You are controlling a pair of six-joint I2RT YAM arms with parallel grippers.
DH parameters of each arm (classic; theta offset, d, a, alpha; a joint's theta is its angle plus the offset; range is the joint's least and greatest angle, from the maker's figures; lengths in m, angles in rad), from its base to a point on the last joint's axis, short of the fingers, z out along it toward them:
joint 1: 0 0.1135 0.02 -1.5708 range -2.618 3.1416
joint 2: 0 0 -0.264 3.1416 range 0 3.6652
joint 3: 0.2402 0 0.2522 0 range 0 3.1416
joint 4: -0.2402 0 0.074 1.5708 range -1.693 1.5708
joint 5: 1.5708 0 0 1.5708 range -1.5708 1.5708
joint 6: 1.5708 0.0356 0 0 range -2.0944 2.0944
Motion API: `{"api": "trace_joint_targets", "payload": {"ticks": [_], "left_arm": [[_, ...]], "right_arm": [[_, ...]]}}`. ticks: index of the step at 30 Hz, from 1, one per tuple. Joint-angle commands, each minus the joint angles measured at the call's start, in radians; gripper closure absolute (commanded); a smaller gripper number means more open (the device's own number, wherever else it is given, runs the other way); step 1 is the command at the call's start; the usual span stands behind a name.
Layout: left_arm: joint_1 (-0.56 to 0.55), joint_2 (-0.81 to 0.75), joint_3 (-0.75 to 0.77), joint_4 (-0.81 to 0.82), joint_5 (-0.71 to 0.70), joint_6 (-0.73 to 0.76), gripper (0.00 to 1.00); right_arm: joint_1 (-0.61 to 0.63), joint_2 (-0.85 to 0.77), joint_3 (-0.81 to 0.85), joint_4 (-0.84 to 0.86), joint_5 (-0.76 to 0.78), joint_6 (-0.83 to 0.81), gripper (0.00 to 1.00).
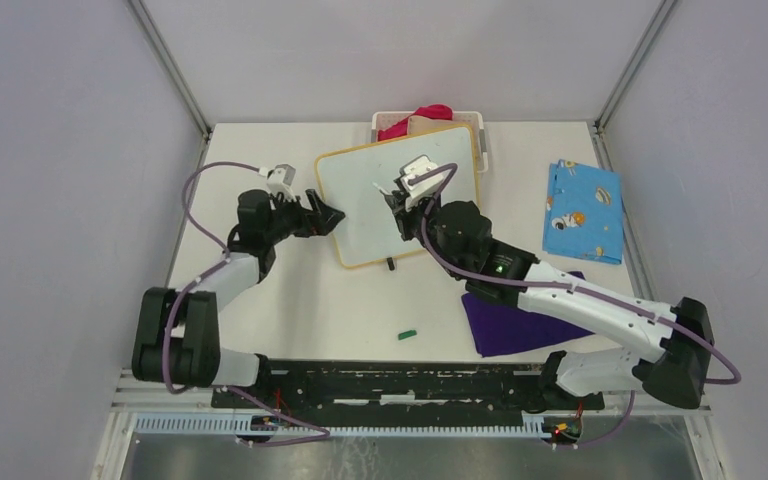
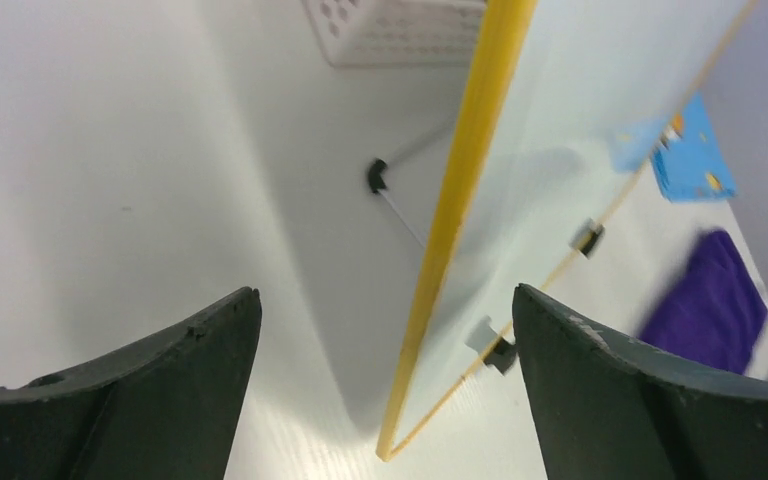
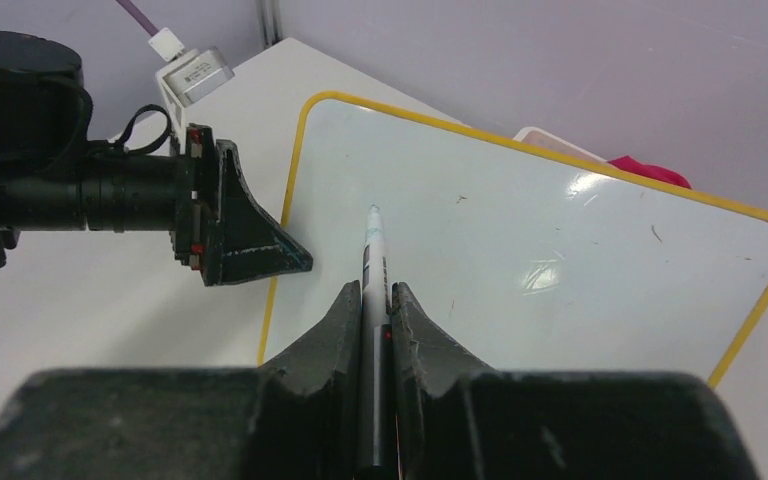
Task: Write a sentence on the whiteboard
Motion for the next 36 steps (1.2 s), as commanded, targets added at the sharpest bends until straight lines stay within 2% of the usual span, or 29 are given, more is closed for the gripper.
{"api": "trace_joint_targets", "payload": {"ticks": [1, 4, 7, 8, 13, 15, 20, 22, 24, 27, 28, 29, 34, 36], "left_arm": [[0.002, -0.176, 0.071, -0.208, -0.357, 0.031, 0.00], [0.002, -0.269, 0.127, -0.409, -0.599, -0.043, 0.00], [0.004, -0.343, 0.180, -0.609, -0.878, -0.252, 0.00], [0.008, -0.366, 0.177, -0.619, -0.877, -0.264, 0.00], [0.004, -0.434, 0.157, -0.556, -0.532, -0.172, 0.00], [0.000, -0.442, 0.164, -0.598, -0.514, -0.116, 0.00], [-0.030, -0.473, 0.211, -0.738, -0.583, -0.107, 0.00], [-0.040, -0.482, 0.265, -0.819, -0.678, -0.112, 0.00], [-0.056, -0.470, 0.344, -0.919, -0.824, -0.154, 0.00], [-0.089, -0.447, 0.442, -1.042, -1.097, -0.351, 0.00], [-0.100, -0.451, 0.447, -1.048, -1.168, -0.382, 0.00], [-0.108, -0.453, 0.451, -1.042, -1.181, -0.374, 0.00], [-0.168, -0.402, 0.441, -0.944, -1.214, -0.210, 0.00], [-0.167, -0.396, 0.405, -0.848, -1.156, -0.151, 0.00]], "right_arm": [[-0.001, -0.093, -0.025, 0.001, 0.026, 0.011, 1.00], [-0.001, -0.142, -0.054, -0.003, 0.034, 0.010, 1.00], [-0.002, -0.175, -0.080, -0.008, 0.038, 0.015, 1.00], [-0.002, -0.182, -0.087, -0.011, 0.038, 0.016, 1.00], [-0.001, -0.226, -0.118, -0.026, 0.046, 0.010, 1.00], [-0.002, -0.243, -0.131, -0.027, 0.047, 0.005, 1.00], [-0.002, -0.259, -0.147, -0.029, 0.052, -0.022, 1.00], [-0.002, -0.263, -0.152, -0.024, 0.049, -0.026, 1.00], [-0.001, -0.266, -0.157, -0.018, 0.047, -0.029, 1.00], [-0.001, -0.270, -0.160, -0.010, 0.043, -0.032, 1.00], [-0.001, -0.272, -0.162, -0.007, 0.040, -0.033, 1.00], [-0.002, -0.273, -0.164, -0.005, 0.038, -0.034, 1.00], [-0.002, -0.283, -0.179, 0.004, 0.030, -0.038, 1.00], [-0.001, -0.286, -0.183, 0.006, 0.031, -0.039, 1.00]]}}
